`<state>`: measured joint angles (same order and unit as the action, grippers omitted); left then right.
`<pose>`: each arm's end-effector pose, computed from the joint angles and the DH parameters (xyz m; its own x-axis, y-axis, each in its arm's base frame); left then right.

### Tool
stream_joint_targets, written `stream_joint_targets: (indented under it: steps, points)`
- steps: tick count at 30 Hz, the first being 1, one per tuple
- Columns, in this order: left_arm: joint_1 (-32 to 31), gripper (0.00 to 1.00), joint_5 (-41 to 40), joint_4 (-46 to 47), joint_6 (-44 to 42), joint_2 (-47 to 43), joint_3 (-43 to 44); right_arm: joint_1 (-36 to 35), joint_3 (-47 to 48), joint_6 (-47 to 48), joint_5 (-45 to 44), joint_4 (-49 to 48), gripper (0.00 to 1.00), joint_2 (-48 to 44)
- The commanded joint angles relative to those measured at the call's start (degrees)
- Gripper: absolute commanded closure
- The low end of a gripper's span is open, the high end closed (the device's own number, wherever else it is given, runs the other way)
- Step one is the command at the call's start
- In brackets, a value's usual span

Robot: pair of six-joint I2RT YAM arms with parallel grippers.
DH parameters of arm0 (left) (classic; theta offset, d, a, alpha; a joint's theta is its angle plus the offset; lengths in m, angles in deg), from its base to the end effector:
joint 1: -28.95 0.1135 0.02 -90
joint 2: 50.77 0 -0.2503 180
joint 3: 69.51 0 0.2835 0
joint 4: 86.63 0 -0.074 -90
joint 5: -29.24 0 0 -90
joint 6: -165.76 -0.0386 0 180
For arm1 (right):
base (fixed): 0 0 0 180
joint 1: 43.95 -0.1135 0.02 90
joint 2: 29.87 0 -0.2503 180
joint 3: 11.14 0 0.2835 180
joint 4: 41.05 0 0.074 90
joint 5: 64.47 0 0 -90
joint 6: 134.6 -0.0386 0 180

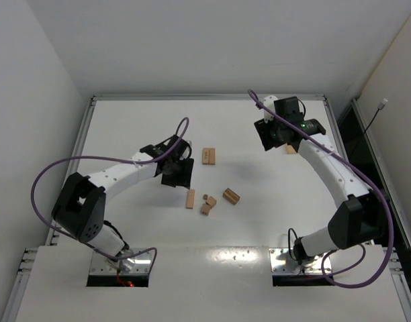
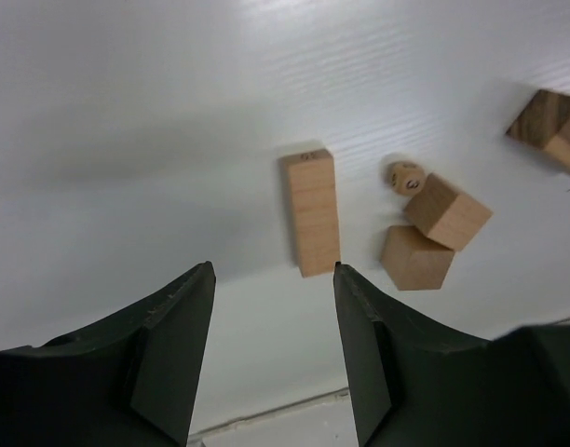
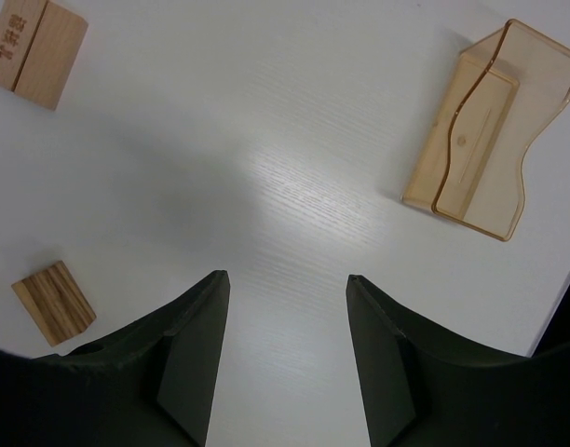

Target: Build the wood block tower

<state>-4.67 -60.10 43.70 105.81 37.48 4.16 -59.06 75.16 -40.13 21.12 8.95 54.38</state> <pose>0.2793 -0.1862 0.1909 -0.9286 0.0161 -0.3709 0.1073 0.9681 -0.2265 0.3421 0.0893 0.2892 -0.6983 -0.2690 -0.6633 -0.2654 0.9579 -0.1091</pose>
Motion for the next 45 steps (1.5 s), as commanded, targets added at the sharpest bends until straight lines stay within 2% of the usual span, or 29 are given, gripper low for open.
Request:
stream_joint_targets:
  steps: [1,10,30,31,33,34,35,38,42,45]
  points:
    - [-0.8,0.50,2.2,0.7,1.6,-0.8,-2.6,-0.2,1.1,-0.4,0.4,-0.9,0.49,-2.1]
    - [-2.9,0.52,5.7,1.9,0.5,7.9,-1.3,-0.2,1.1,0.1,0.4,-0.9,0.49,-2.6]
    - [-4.0,0.52,6.4,3.0,0.5,16.8,2.3,-0.2,-0.5,0.6,0.4,-0.9,0.49,-3.7]
    - [-4.0,0.54,5.7,3.0,0.5,17.4,2.3,-0.2,-0.5,0.6,0.4,-0.9,0.49,-3.7]
    - [-4.0,0.65,5.0,3.0,0.5,17.9,2.3,-0.2,0.0,0.6,0.4,-0.9,0.49,-3.7]
    - [-4.0,0.79,4.3,3.0,0.5,17.9,2.3,-0.2,0.0,0.6,0.4,-0.9,0.49,-3.7]
    - [-4.0,0.86,4.3,3.0,0.5,17.9,2.3,-0.2,0.0,0.6,0.4,-0.9,0.49,-3.1]
    - [-4.0,1.00,3.6,3.5,0.5,17.9,2.3,-0.2,0.0,0.6,0.4,-0.9,0.49,-3.1]
    - [-4.0,1.00,0.7,3.5,0.5,14.4,2.8,-0.2,0.0,0.6,0.4,-1.4,0.49,-2.6]
    - [-4.0,1.00,-5.8,1.9,0.5,9.5,5.2,-0.2,0.0,0.1,0.4,-1.9,0.49,-2.6]
